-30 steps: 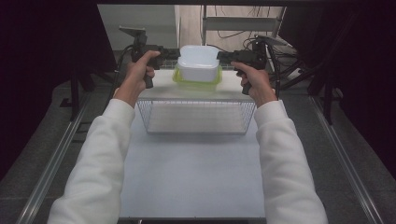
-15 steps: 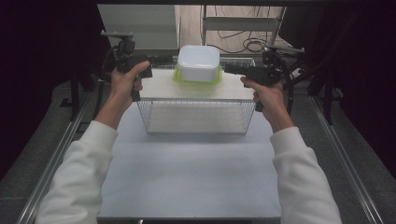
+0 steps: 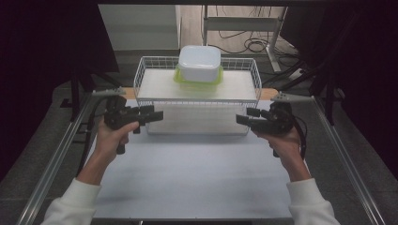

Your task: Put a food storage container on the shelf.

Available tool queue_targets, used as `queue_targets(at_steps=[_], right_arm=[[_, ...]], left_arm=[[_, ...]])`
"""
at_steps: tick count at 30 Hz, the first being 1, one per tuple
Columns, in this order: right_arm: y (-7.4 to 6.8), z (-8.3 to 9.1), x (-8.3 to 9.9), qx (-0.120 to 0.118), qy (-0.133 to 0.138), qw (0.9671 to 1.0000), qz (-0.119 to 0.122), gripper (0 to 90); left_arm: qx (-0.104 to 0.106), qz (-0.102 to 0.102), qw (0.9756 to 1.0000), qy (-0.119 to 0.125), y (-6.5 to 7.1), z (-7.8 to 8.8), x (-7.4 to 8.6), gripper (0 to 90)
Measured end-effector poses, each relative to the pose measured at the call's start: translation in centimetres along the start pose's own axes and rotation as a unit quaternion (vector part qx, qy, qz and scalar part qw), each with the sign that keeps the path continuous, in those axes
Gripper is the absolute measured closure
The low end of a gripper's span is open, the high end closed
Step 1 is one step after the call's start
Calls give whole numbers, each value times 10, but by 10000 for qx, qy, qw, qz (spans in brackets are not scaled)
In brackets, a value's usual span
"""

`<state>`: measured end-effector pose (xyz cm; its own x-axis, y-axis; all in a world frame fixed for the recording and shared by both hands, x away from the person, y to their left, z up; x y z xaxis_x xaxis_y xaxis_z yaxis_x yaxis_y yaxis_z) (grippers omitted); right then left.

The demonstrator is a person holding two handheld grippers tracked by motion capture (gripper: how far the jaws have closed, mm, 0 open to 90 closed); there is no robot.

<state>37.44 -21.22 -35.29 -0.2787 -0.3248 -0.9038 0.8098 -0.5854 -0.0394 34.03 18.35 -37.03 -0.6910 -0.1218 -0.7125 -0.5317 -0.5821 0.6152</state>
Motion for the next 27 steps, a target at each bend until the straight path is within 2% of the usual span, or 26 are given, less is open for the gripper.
queue_targets(at_steps=[4,7,9,11,15,21,27], right_arm=[[-5,3,31,-36,-115,9999,4,342],[-8,7,53,-65,-140,9999,-35,333],[-8,10,68,16,-203,9998,-33,330],[-8,12,79,49,-204,9997,-97,328],[-7,12,94,55,-338,9994,-95,321],[-8,17,94,133,-237,9996,-24,316],[-6,19,94,266,-155,9995,16,275]], left_arm=[[-191,-163,9996,-146,-5,-1,34,332],[-217,-243,9992,-220,-10,-4,61,330],[-307,-341,9984,-315,-14,-8,73,329],[-359,-351,9979,-416,-20,-12,83,326],[-423,-275,9978,-430,-27,-12,87,322],[-460,-241,9979,-381,-27,-9,89,320],[-612,-276,9970,-384,-27,-7,91,308]])
Point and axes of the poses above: each handheld gripper's, and its own axes: z roughly backward along the jaws, x roughly out of its underside, y roughly to its right, the point moved 3 cm from there along -z, roughly forward along the jaws, and after that the axes turned 13 degrees about z, right-handed, at the moved point
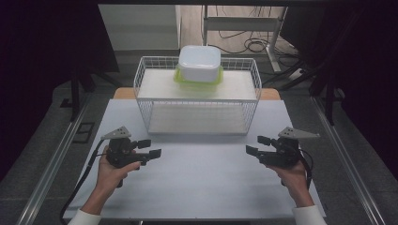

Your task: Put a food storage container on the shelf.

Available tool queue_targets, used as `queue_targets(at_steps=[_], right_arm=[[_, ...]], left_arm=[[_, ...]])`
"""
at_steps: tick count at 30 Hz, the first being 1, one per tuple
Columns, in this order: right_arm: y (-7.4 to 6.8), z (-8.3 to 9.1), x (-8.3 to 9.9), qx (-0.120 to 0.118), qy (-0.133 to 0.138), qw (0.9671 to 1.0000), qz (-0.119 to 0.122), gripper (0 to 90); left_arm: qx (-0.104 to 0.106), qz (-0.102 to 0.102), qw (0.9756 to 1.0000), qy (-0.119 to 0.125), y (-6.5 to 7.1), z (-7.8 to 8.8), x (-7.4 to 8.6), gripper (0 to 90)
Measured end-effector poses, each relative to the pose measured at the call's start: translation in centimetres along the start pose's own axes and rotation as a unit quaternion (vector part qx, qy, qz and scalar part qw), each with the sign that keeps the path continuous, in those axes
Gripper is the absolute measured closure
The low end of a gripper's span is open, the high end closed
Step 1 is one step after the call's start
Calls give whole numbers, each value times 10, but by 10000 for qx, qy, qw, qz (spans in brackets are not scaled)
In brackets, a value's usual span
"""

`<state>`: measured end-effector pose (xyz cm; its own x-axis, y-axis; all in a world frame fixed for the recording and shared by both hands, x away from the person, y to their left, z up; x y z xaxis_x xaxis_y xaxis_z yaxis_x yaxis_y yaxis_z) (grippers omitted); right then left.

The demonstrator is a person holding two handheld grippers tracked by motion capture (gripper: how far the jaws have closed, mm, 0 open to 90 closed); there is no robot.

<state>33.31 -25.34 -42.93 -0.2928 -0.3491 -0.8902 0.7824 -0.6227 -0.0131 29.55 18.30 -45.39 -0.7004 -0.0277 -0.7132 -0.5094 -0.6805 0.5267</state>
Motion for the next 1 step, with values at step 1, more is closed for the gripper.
queue_targets(at_steps=[1], right_arm=[[0,0,0,42,0,10000,22,266]], left_arm=[[-2,10,10000,-6,-1,0,0,303]])
Point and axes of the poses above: each handheld gripper's, and its own axes: z roughly backward along the jaws, x roughly out of its underside, y roughly to its right, the point moved 3 cm from there along -z, roughly forward along the jaws, and after that the axes turned 13 degrees about z, right-handed, at the moved point
